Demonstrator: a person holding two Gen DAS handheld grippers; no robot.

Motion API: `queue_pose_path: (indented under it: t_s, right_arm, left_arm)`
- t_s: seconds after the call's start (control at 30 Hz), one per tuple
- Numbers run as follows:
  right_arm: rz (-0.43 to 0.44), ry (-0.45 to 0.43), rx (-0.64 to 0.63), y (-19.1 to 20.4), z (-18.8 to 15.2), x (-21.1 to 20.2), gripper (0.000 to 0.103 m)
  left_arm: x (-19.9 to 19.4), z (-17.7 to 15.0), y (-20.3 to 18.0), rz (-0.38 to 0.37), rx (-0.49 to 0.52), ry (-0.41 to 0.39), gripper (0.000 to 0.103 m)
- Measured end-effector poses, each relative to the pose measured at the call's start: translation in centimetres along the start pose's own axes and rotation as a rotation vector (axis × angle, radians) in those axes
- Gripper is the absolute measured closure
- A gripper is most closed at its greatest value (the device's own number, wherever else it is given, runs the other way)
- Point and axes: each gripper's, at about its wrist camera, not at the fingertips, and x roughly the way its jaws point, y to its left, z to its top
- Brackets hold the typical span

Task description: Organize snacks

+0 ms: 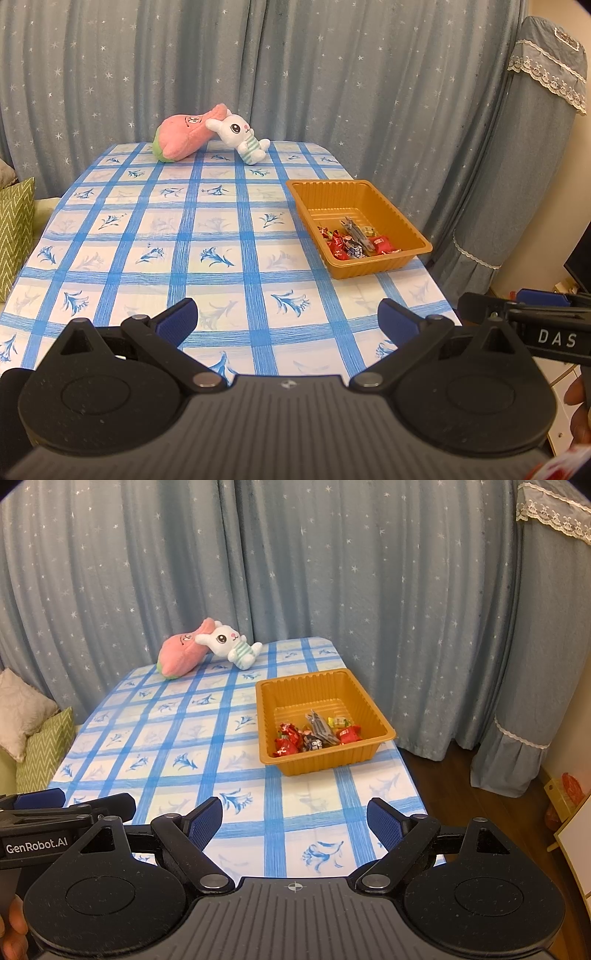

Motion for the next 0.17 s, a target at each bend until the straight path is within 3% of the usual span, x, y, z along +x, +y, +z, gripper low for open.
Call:
queue_pose_path:
  t_s: [0.17]
  right_arm:
    - [0.0,-0.001,0.0,-0.04,0.0,0.02,0.018]
  left_arm:
    - [0.18,0.1,-0.15,0.005,-0.001,-0.011,0.0]
